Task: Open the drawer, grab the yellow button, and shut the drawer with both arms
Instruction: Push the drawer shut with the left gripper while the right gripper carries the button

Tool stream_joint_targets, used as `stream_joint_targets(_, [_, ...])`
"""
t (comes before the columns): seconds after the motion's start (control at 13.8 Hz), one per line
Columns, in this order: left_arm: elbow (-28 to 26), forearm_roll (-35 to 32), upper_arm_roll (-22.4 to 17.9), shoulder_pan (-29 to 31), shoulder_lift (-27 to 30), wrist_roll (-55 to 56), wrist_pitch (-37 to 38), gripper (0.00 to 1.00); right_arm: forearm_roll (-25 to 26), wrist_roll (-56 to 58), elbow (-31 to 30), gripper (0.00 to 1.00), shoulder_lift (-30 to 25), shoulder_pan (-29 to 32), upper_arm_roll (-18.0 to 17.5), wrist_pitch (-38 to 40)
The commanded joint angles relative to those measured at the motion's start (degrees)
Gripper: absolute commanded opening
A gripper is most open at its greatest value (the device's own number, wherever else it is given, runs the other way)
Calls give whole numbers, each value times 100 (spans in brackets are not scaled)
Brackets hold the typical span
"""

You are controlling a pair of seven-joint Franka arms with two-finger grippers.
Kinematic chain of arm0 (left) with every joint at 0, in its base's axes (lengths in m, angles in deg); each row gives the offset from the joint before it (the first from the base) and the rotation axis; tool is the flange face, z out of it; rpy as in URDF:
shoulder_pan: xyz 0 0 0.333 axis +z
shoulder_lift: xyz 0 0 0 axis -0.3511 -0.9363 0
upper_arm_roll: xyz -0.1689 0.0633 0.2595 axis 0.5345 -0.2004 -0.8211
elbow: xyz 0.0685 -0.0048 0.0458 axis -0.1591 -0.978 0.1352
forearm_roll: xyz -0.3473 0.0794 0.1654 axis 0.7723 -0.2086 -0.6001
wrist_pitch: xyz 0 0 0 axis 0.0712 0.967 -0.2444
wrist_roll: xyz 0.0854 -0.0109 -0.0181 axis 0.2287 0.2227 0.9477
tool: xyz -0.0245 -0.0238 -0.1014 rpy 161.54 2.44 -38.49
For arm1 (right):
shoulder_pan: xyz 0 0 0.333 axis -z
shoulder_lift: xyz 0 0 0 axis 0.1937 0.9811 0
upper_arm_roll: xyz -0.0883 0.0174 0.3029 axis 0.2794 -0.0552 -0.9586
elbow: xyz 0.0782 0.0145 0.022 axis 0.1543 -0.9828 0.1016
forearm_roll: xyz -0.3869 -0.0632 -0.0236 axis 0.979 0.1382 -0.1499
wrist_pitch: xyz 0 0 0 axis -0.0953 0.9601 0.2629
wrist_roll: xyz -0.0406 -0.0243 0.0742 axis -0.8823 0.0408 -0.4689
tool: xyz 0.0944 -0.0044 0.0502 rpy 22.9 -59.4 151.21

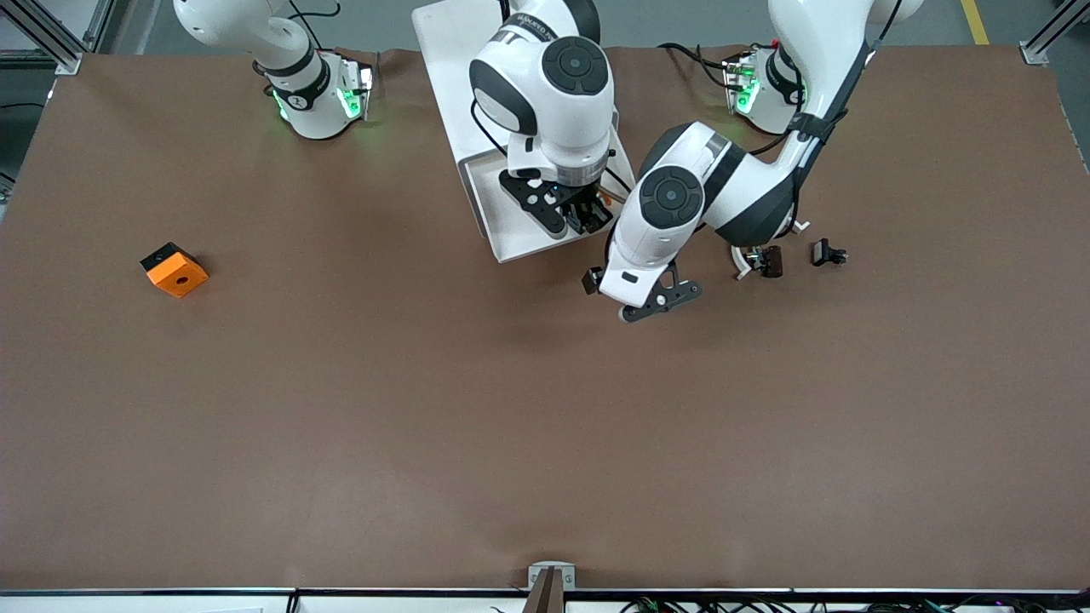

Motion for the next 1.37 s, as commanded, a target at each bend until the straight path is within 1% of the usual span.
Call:
stream_joint_targets(0.0, [-429, -93, 73, 105, 350, -58, -254, 100, 5, 156, 189, 0, 23, 79, -10, 121])
stream_joint_targets(0.43, [-535, -76, 90, 272, 526, -305, -246, 100, -12, 709, 189, 0, -161, 158, -10, 569])
stream_joint_targets(0.65, [-640, -49, 213, 281, 683, -305, -246, 100, -38, 1025, 189, 0, -259, 246, -1, 710])
stream_joint_targets(0.79, [-702, -14, 231, 289, 737, -305, -246, 100, -30, 1350, 189, 0, -372, 447, -10, 938])
stream_joint_targets(1.08, [-702, 74, 398, 281, 728, -270, -246, 100, -47, 2115, 189, 0, -513, 930, -19, 965])
stream_joint_targets(1.3, [-676, 433, 512, 237, 667, -226, -307, 100, -100, 2904, 180, 0, -733, 1413, -28, 983])
